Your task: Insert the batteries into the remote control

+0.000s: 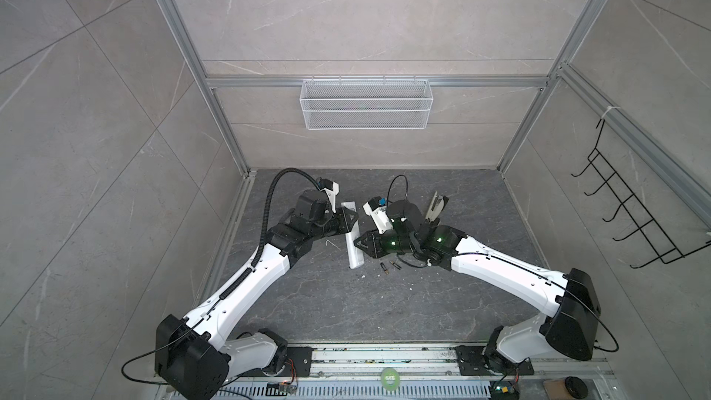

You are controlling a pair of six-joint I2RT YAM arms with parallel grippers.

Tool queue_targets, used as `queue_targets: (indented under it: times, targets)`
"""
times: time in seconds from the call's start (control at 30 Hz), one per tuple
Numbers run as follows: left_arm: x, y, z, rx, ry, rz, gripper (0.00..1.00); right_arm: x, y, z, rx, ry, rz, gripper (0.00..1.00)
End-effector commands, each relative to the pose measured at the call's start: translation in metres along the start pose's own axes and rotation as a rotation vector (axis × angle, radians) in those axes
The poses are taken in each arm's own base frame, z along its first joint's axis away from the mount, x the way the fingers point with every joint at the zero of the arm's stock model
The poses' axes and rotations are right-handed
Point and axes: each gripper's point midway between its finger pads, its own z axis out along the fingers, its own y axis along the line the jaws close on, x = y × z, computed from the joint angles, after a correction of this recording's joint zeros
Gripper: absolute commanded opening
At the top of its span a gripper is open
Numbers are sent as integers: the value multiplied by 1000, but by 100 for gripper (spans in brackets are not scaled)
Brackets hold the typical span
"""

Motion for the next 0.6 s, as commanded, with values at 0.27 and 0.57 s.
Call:
queue_targets:
  times: [0.27,0.57]
  targets:
    - [-17,-29,-14,108,-69,27,0,-6,14,-13,-46,-40,-53,25]
    - [-17,-29,-16,107,-69,33,0,-7,11,-22,-15,-46,-72,30]
